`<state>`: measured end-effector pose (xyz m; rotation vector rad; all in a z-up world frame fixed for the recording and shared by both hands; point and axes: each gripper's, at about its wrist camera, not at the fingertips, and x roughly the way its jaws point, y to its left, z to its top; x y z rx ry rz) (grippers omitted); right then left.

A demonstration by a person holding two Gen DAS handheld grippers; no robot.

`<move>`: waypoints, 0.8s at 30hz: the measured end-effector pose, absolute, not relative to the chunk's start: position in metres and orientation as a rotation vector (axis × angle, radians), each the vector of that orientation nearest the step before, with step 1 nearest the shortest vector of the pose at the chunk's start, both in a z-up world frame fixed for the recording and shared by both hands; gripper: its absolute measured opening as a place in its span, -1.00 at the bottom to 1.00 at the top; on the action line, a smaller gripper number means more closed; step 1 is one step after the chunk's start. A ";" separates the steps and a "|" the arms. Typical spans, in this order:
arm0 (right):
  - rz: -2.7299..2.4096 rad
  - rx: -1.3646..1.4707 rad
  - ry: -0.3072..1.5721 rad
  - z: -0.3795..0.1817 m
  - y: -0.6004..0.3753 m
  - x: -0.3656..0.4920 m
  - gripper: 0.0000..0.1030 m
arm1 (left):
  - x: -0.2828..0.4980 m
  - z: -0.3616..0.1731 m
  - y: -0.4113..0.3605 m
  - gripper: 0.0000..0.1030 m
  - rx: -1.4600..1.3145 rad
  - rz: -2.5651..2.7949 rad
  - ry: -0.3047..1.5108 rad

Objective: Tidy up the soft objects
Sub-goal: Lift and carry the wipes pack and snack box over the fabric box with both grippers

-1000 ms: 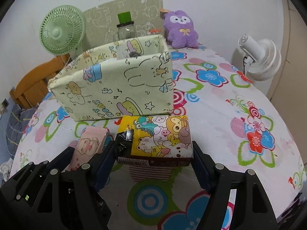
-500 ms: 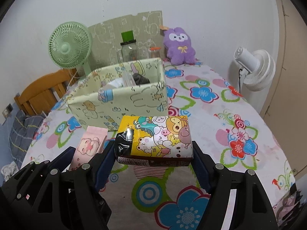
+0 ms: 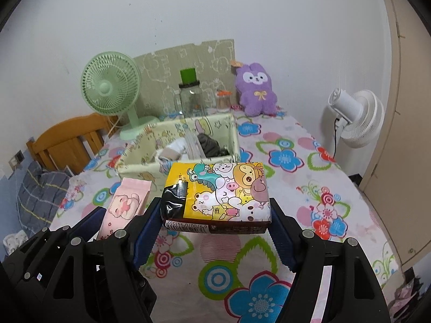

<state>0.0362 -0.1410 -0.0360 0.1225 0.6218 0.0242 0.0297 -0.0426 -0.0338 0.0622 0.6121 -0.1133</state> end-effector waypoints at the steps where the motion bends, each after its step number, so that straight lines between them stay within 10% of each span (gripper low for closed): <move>1: 0.025 0.121 0.616 -0.033 -0.140 0.036 0.49 | 0.029 -0.031 -0.042 -0.21 0.061 -0.113 0.606; 24: 0.024 0.102 0.527 0.021 -0.134 0.041 0.49 | 0.036 0.018 -0.037 -0.21 0.051 -0.123 0.515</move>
